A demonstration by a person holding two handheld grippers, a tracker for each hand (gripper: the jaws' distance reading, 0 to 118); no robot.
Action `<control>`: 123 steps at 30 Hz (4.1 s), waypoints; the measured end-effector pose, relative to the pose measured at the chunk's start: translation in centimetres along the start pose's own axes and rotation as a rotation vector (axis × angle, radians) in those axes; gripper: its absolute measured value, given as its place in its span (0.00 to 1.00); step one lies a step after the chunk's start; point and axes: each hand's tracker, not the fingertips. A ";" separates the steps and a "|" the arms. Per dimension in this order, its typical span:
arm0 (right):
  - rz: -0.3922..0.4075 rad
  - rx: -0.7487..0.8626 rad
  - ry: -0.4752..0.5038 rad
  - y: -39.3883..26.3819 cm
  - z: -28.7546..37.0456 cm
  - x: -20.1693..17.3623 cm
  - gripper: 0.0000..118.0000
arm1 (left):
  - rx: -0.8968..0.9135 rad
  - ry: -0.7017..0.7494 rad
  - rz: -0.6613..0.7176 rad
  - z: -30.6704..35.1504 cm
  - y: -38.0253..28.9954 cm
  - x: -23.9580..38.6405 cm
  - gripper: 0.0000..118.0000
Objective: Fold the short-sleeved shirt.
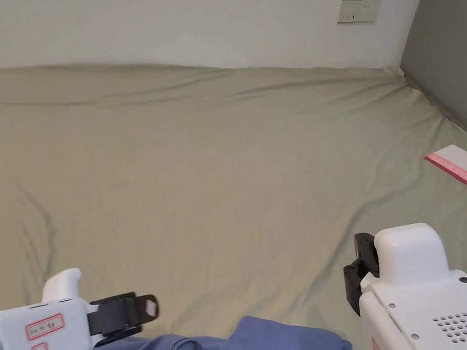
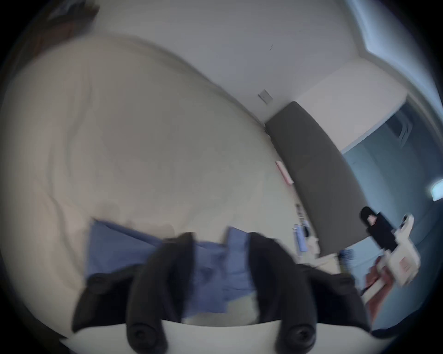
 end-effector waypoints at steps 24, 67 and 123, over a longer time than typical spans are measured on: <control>0.030 -0.028 0.016 -0.4 0.3 -0.9 0.02 | -0.150 0.213 -0.411 -11.4 -11.8 4.7 0.00; 0.101 -0.053 0.056 0.3 -0.9 -3.1 0.02 | -0.260 -0.013 0.189 -6.7 -5.5 -11.0 0.11; 0.041 -0.051 0.067 -1.1 -0.4 -1.6 0.02 | -0.272 -0.049 -0.119 -9.1 -6.0 6.6 0.88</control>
